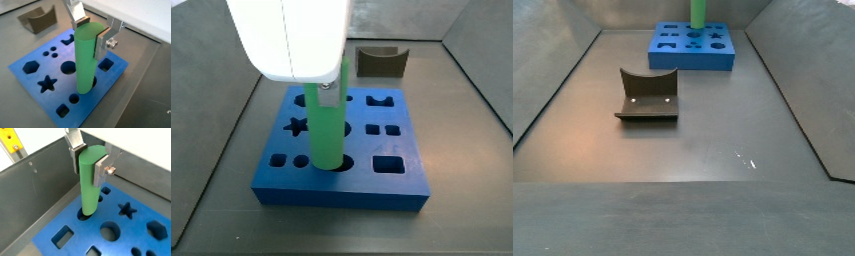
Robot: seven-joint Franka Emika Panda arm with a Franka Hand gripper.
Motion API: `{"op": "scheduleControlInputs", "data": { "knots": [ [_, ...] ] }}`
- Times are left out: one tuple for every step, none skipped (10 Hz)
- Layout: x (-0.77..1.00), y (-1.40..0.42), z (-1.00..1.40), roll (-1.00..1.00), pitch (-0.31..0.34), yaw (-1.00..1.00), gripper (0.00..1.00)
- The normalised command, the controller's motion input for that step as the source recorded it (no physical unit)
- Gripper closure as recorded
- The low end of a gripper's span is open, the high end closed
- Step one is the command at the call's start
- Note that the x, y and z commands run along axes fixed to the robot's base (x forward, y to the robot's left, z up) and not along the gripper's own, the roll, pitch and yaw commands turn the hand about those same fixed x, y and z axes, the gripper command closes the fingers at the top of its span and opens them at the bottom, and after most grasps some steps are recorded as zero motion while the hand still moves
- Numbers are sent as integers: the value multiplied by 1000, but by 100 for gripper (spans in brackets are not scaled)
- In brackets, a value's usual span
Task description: Insert the oval object.
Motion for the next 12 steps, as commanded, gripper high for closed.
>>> {"op": "scheduleControlInputs", "data": {
  "knots": [
    [466, -163, -394, 83, -29, -143, 100],
    [197, -180, -297, 83, -34, 0, 100],
    [317, -149, -377, 86, -23, 0, 100],
    [389, -9, -351, 103, 0, -26, 100],
    [66, 69, -211, 164, 0, -123, 100],
    [-74, 109, -183, 121, 0, 0, 100],
    [-217, 17, -200, 140, 0, -37, 100],
    [-374, 0, -251, 0, -21, -86, 100],
    [-274, 0, -214, -13, 0, -14, 100],
    [-134, 0, -154, 0, 0, -17, 100],
    [14, 0, -180, 19, 0, -29, 100],
    [186, -6, -269, 27, 0, 0, 100]
  ]
}}
